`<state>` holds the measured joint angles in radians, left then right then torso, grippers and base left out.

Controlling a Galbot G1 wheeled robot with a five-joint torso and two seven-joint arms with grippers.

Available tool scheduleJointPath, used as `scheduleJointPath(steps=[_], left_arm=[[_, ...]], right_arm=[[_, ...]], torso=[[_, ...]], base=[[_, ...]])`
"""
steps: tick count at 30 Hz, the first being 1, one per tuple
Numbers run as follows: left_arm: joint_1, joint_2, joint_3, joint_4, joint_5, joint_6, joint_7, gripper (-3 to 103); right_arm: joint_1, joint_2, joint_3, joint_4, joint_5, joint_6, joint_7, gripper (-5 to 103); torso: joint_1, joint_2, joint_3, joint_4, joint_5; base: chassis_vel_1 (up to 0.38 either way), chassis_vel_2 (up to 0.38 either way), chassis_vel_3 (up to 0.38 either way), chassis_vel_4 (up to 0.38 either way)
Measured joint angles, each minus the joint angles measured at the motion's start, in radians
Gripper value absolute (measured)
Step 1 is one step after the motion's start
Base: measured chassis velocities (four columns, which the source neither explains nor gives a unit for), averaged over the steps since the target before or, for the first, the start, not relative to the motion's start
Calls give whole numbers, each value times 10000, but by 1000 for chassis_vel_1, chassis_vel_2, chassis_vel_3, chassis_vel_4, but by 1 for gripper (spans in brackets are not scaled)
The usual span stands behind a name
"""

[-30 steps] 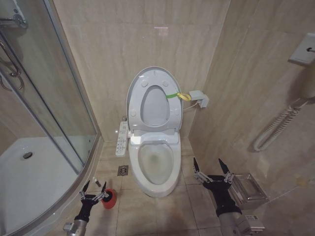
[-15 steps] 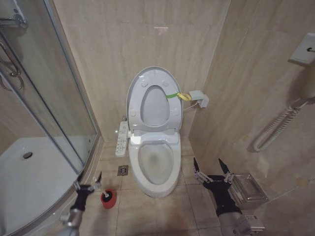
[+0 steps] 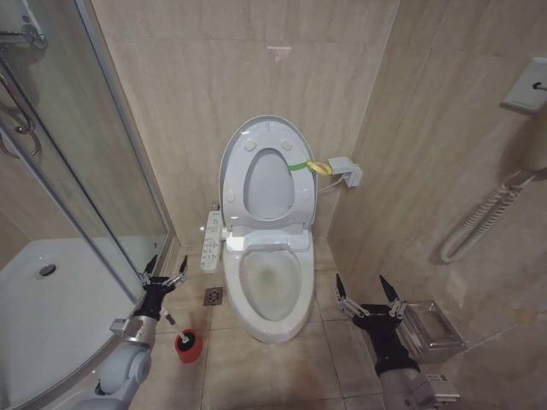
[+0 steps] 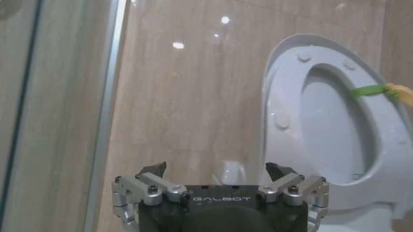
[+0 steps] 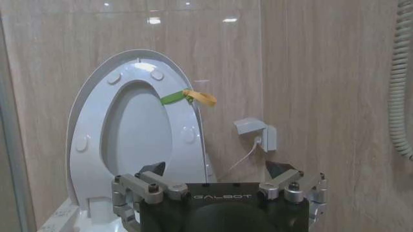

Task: Open the toilet lid, clean the toilet bowl with a toilet brush, close the toilet lid, and flush.

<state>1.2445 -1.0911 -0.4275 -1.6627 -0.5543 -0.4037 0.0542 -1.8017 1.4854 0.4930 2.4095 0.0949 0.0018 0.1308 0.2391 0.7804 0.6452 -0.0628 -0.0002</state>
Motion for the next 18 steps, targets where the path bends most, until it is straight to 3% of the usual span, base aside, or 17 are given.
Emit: scheduleJointPath(steps=[4,11,15,18], left_arm=[[681,405,-99,-1156,-308,624,-446,100],[1125,783,-203,-2086,-944,1374,-857,100],[1168,767,-69,-2987,-1529,2515,-1746,103],[1286,777,-84,-3432,-1534,2991,-1967,103]], right_arm=[[0,0,0,0,0,0,0,100],[0,0,0,0,0,0,0,100],[0,0,0,0,0,0,0,100],[0,0,0,0,0,0,0,100]], torso=[[0,0,0,0,3],[0,0,0,-1,2],[0,0,0,-3,1],[0,0,0,-4,2]], base=[[0,0,0,0],[0,0,0,0],[0,0,0,0],[0,0,0,0]])
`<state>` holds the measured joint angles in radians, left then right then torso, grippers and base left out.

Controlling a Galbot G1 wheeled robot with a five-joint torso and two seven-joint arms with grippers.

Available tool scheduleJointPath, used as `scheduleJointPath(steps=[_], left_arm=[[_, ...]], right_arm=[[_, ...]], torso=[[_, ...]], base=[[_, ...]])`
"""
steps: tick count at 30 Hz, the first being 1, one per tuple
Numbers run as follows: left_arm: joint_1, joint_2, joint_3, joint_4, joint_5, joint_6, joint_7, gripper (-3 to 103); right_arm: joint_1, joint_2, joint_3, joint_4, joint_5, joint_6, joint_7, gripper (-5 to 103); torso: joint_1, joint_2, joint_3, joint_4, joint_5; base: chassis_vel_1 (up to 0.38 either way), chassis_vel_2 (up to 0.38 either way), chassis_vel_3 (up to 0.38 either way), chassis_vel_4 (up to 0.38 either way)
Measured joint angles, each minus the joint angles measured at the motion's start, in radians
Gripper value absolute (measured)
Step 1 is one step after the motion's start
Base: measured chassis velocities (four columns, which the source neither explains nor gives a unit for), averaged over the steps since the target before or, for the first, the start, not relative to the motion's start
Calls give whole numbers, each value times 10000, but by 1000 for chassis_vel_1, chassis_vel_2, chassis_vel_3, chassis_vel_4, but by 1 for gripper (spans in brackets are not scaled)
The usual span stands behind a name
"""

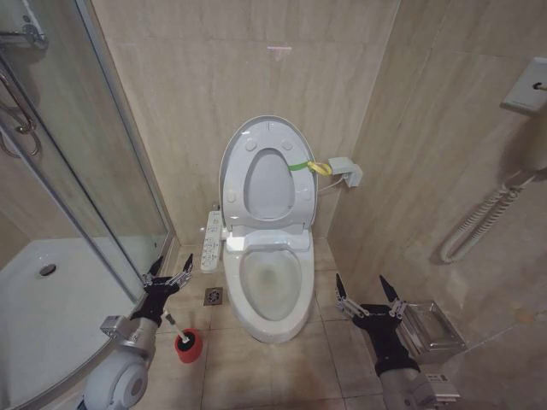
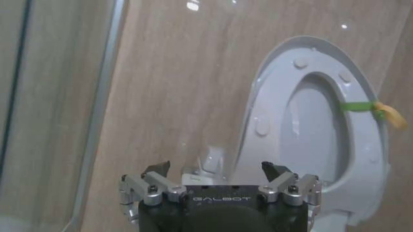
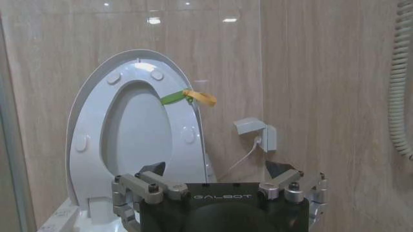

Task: Open the toilet lid, clean the toilet bowl with a toilet brush, close the toilet lid, and flush.

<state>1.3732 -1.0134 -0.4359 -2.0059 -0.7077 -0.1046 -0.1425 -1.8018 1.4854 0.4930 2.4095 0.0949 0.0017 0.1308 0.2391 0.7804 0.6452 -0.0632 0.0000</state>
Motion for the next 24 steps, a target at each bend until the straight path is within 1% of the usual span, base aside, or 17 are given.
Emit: scheduleJointPath(steps=[1,2,4,5,6,8,9,10,11,12,13,17,18,21,22,24], left_arm=[[101,48,-71,-170,145,182,-3,103],[215,111,-191,-297,415,312,34,93],[509,204,-638,-511,968,667,357,93],[509,204,-638,-511,968,667,357,93],[622,220,-863,-605,1103,868,479,93],[921,177,-1584,-842,1376,1461,813,93],[921,177,-1584,-842,1376,1461,813,93],[1087,35,-2065,-940,1504,1765,1023,98],[1261,-179,-2510,-1070,1535,2047,1148,98],[1407,-356,-2789,-1212,1520,2199,1160,98],[1407,-356,-2789,-1212,1520,2199,1160,98],[2219,-808,-3627,-2062,1395,2564,1121,100],[2219,-808,-3627,-2062,1395,2564,1121,100],[2777,-1017,-4167,-2822,1125,2663,970,100],[2777,-1017,-4167,-2822,1125,2663,970,100],[3239,-1292,-4496,-3439,1001,2781,856,100]], right_arm=[[0,0,0,0,0,0,0,100],[0,0,0,0,0,0,1,100],[0,0,0,0,0,0,1,100],[0,0,0,0,0,0,1,100],[0,0,0,0,0,0,0,100],[0,0,0,-1,0,0,0,100],[0,0,0,-1,0,0,0,100],[0,0,0,0,0,0,0,100],[0,1,0,0,0,0,0,100],[0,-1,0,0,0,0,0,100],[0,-1,0,0,0,0,0,100],[0,1,1,0,0,0,1,100],[0,1,1,0,0,0,1,100],[0,0,0,0,0,0,0,100],[0,0,0,0,0,0,0,100],[0,1,0,0,0,0,0,100]], torso=[[0,0,0,0,-1],[0,0,0,0,0],[0,0,0,4,-1],[0,0,0,4,-1],[0,0,0,3,-2],[0,0,0,2,0],[0,0,0,2,0],[0,0,0,2,0],[0,0,0,3,-1],[0,0,0,2,-1],[0,0,0,2,-1],[-1,0,0,4,-1],[-1,0,0,4,-1],[-1,0,-1,1,1],[-1,0,-1,1,1],[-1,0,-1,1,3]], base=[[0,0,0,0],[0,0,0,0],[0,0,0,0],[0,0,0,0],[0,0,0,0],[0,0,0,0],[0,0,0,0],[0,0,0,0],[0,0,0,0],[0,0,0,0],[0,0,0,0],[0,0,0,0],[0,0,0,0],[0,0,0,0],[0,0,0,0],[0,0,0,0]])
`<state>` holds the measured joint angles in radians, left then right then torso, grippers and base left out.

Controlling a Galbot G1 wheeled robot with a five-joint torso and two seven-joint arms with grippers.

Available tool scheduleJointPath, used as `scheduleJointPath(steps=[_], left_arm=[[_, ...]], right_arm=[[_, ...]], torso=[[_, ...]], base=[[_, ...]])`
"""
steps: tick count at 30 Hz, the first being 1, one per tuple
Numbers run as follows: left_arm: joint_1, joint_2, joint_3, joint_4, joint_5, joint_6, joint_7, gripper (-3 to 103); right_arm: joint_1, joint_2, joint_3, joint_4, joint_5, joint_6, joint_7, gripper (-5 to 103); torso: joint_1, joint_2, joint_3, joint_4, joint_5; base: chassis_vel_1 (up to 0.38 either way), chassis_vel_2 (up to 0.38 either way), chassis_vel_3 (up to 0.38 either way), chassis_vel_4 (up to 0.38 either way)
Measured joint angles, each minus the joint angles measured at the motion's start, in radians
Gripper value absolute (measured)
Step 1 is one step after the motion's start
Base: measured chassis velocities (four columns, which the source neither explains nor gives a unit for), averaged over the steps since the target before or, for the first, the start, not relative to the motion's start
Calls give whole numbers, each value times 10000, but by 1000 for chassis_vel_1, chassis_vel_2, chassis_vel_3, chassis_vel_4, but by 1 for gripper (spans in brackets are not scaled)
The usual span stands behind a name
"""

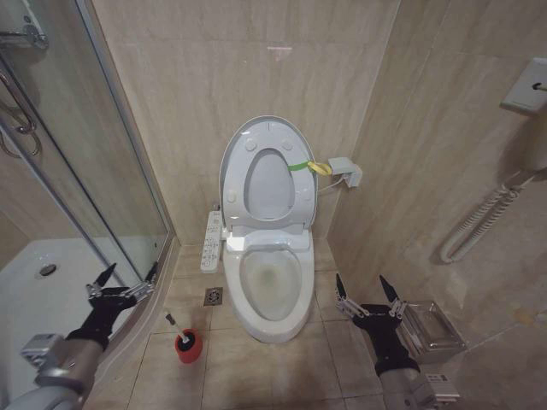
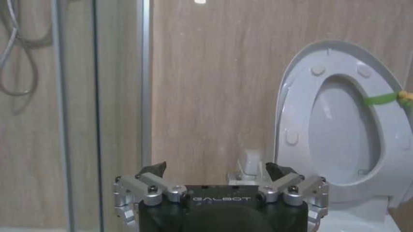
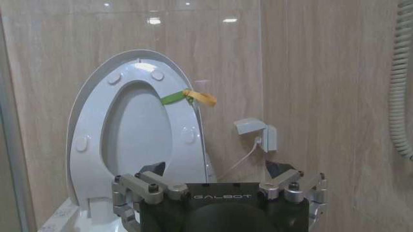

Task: Open the toilet lid, clean the toilet bowl with a toilet brush, close the toilet lid, and flush.

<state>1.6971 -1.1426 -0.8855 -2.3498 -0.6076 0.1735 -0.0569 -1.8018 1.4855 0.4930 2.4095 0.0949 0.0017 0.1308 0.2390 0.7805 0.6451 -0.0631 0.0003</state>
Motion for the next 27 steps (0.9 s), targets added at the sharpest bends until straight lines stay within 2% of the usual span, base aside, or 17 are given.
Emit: scheduleJointPath(steps=[3,6,10,15,23,27], left_arm=[[426,-355,-81,-419,39,0,-45,100],[732,-890,-49,-490,464,-315,47,100],[860,-1238,69,-236,717,-621,125,100],[1001,-1523,91,-227,726,-711,122,99],[1267,-1574,379,-525,623,-317,78,99],[1409,-1661,613,-615,830,-273,104,99]], right_arm=[[0,1,0,0,0,0,0,100],[0,-1,0,0,0,0,-1,100],[0,0,0,0,0,0,0,100],[0,-1,0,0,0,0,0,100],[0,0,0,0,0,0,0,100],[0,0,0,0,0,0,0,100]], torso=[[0,0,0,2,-1],[-1,0,0,3,-1],[0,0,1,1,-4],[0,0,1,2,-5],[0,0,1,1,-3],[0,0,1,2,-3]], base=[[0,0,0,0],[0,0,0,0],[0,0,0,0],[0,0,0,0],[0,0,0,0],[0,0,0,0]])
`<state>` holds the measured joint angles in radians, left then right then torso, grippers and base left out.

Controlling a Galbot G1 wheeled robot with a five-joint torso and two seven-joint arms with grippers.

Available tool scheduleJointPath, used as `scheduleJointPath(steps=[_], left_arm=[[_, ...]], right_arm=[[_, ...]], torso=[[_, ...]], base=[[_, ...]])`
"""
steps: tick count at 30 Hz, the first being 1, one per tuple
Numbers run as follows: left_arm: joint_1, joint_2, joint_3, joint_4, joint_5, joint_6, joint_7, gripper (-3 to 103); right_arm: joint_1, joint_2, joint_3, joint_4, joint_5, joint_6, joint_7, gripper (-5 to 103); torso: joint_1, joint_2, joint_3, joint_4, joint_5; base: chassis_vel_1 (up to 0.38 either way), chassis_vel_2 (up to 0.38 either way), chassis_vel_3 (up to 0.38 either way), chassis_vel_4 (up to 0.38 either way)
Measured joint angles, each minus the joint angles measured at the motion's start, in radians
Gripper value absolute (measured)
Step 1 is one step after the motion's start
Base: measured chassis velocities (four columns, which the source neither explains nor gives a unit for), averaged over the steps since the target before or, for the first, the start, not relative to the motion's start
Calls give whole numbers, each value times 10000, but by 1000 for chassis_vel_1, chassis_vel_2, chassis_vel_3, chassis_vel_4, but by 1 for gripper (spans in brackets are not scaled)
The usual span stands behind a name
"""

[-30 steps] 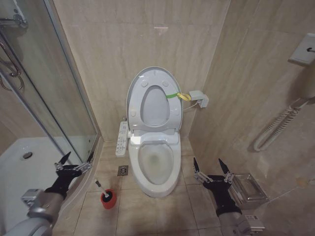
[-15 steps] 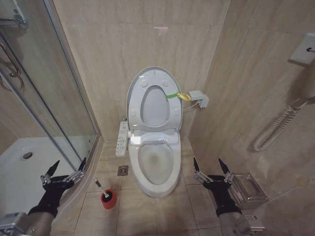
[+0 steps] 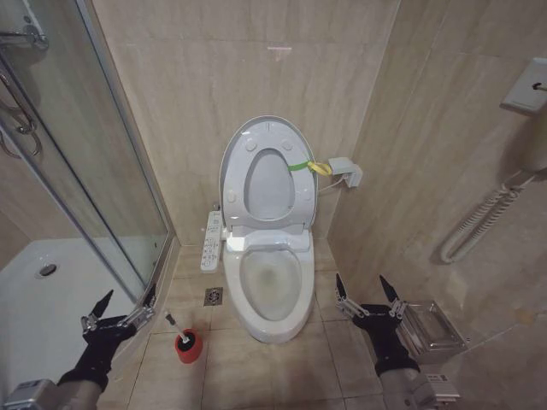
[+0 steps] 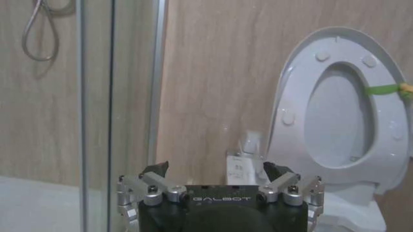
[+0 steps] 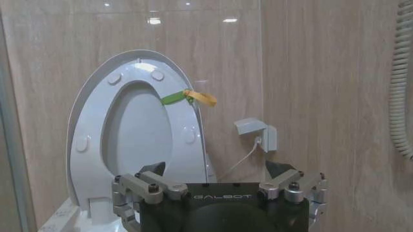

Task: Open the toilet lid, clean the toilet bowl with a toilet brush, close the toilet lid, and flush.

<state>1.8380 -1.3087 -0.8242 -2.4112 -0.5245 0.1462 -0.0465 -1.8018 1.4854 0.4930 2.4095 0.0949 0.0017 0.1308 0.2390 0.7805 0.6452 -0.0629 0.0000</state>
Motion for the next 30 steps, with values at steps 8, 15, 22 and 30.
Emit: scheduleJointPath(steps=[8,15,22,30], left_arm=[[173,107,156,-122,225,-10,104,99],[187,104,253,-160,231,-29,164,99],[157,93,303,-162,277,-159,232,98],[178,129,212,-226,446,-242,315,95]], right_arm=[[0,0,0,0,0,0,0,100],[0,0,0,0,0,0,0,100],[0,0,0,-1,0,0,0,100],[0,0,0,0,0,0,0,100]], torso=[[0,0,0,0,0],[0,0,0,0,0],[0,0,0,0,0],[0,0,0,0,0]], base=[[0,0,0,0],[0,0,0,0],[0,0,0,0],[0,0,0,0]])
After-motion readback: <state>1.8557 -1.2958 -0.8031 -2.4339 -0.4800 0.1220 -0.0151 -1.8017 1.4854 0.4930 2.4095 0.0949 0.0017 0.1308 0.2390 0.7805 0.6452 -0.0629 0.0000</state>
